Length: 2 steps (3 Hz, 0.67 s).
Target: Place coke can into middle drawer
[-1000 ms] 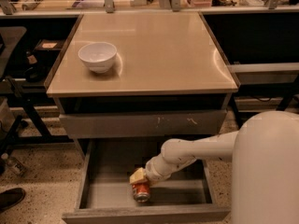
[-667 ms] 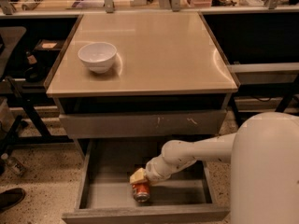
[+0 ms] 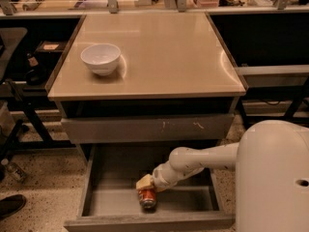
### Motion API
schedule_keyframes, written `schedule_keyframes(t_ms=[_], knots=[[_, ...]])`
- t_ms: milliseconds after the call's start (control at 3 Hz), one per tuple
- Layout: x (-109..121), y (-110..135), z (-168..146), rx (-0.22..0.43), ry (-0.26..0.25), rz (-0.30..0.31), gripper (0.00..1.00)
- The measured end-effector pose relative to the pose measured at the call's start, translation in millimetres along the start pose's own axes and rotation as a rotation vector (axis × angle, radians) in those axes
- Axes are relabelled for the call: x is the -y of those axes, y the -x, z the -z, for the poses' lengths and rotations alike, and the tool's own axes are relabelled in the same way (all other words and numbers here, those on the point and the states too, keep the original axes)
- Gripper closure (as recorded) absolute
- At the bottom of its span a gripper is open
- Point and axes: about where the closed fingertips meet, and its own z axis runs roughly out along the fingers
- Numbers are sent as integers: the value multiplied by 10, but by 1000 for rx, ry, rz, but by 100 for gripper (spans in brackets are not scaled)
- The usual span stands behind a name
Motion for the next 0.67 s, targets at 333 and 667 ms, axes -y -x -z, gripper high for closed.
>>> schedule_keyframes(t_ms=[333, 667], knots=[[165, 92, -80, 3, -2, -13, 100], [165, 100, -85, 4, -2, -14, 82]])
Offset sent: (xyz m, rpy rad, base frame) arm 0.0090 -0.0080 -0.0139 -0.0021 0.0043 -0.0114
